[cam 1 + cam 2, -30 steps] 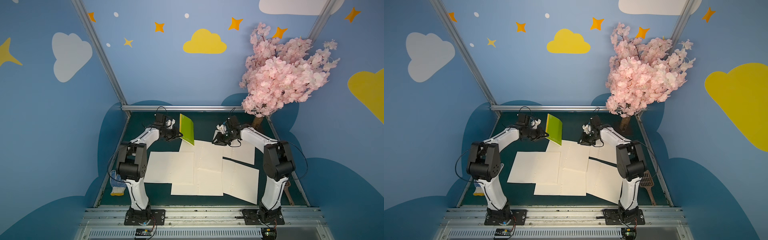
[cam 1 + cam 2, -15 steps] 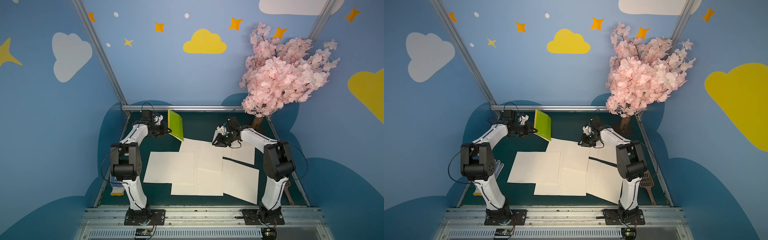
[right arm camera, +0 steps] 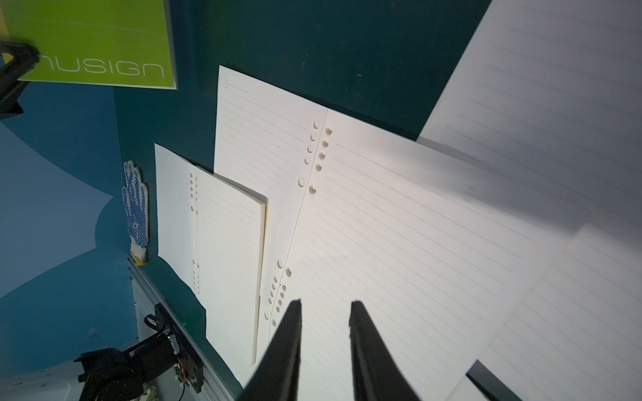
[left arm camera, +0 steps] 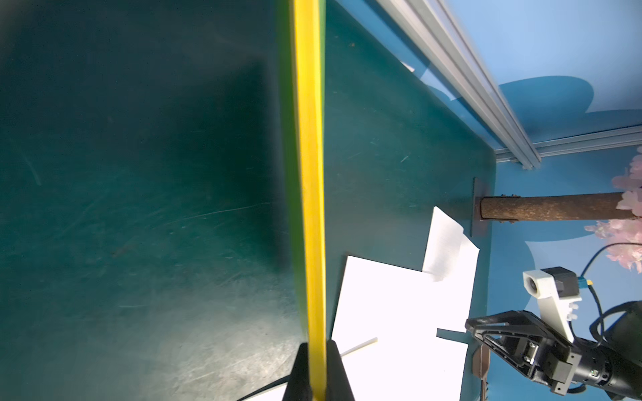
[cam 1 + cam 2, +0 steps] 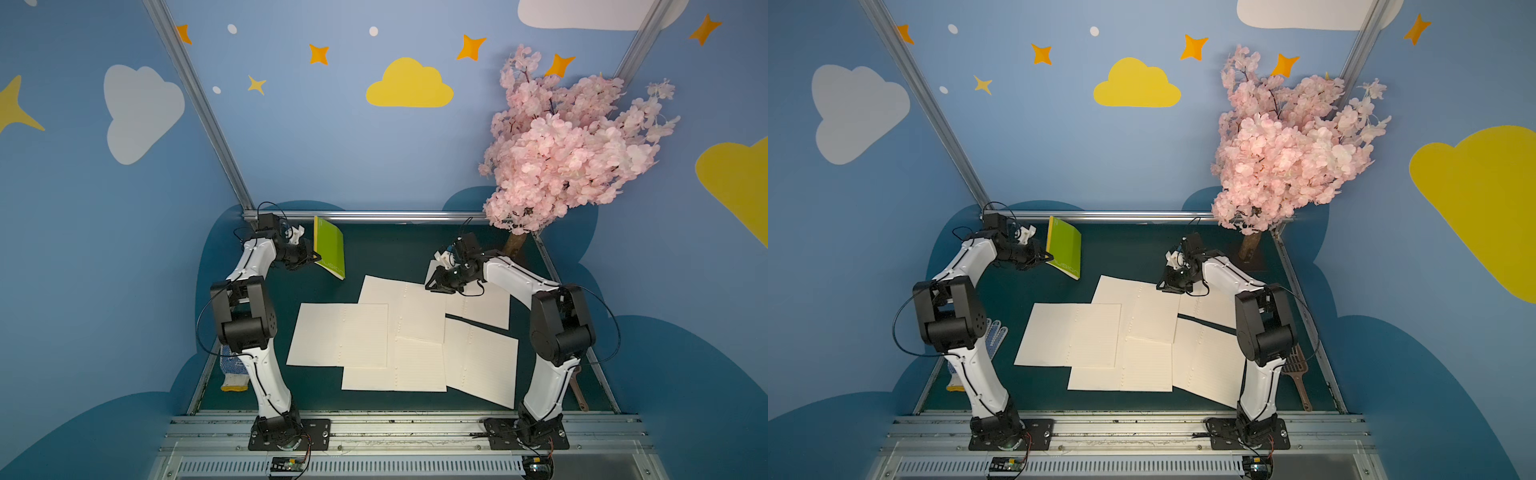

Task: Close the notebook
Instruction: Place the notebook at the center of the board.

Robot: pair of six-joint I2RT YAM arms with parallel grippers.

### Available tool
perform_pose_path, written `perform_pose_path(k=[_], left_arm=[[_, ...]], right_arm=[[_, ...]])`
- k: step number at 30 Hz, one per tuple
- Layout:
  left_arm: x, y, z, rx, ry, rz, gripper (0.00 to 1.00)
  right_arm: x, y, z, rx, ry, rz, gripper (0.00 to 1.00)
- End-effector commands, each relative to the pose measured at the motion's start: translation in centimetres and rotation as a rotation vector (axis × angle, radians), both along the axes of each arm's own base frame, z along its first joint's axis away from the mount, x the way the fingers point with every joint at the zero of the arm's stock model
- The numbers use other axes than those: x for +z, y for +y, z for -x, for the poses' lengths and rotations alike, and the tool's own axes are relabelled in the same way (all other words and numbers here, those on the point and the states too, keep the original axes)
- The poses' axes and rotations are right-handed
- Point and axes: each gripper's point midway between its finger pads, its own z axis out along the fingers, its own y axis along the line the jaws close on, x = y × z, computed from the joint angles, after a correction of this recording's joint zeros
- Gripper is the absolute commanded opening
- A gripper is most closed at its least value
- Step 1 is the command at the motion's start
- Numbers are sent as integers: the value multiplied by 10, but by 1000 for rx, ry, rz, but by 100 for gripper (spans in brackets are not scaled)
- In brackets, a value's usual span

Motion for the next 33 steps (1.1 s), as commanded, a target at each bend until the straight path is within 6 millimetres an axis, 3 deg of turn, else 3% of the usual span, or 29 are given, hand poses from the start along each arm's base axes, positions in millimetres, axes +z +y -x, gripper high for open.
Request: perform_pose_path(k=[1,17,33], left_arm=[[4,9,-1,-29,-12,22,3],[-21,55,2,0,106,-104,9],[-23,83,-5,54,130,-264,32]], right_arm=[[10,-6,7,10,-15,10,27],[7,-7,9,13,-11,13,27],[7,-6,12,12,-10,8,27]])
